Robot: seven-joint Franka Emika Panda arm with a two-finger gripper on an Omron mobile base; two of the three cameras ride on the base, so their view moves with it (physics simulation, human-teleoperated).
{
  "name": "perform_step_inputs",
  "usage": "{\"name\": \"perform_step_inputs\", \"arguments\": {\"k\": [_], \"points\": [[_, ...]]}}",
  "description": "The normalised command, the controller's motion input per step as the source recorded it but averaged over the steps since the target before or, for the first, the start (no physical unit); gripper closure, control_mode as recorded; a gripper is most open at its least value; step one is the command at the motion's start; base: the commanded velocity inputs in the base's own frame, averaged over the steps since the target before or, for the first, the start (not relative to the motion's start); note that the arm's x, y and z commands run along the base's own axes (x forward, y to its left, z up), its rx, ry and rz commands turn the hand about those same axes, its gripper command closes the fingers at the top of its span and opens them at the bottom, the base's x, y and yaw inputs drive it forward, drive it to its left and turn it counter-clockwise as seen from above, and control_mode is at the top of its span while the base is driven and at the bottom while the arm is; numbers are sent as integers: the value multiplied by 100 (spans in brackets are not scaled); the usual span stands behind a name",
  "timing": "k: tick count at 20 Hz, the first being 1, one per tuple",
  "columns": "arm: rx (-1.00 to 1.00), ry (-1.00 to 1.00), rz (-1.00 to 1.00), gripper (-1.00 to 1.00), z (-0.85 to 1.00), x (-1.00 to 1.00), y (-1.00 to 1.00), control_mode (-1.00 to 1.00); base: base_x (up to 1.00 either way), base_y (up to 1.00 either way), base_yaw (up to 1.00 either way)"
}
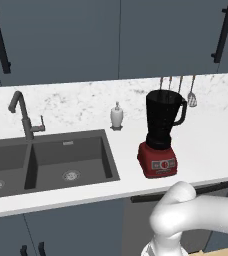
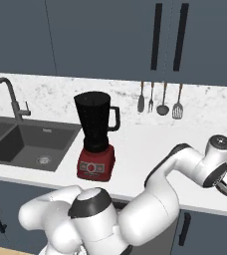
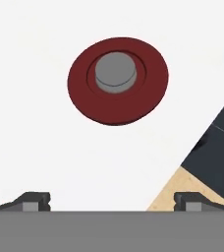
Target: Close the lid blender by securely placing the lid on top.
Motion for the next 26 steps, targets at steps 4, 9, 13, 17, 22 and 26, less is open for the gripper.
{"name": "perform_step_inputs", "arguments": {"k": [4,9,13,17,22,26], "points": [[0,0,-8,-100,-3,3,-27,-100,0,0,0],[0,0,-7,-100,-7,11,-24,-100,0,0,0],[0,0,-2,-100,-4,16,-7,-100,0,0,0],[0,0,0,-100,-1,15,0,-100,0,0,0],[0,0,0,-100,-9,14,-5,-100,0,0,0],[0,0,0,-100,-15,15,-5,-100,0,0,0]]}}
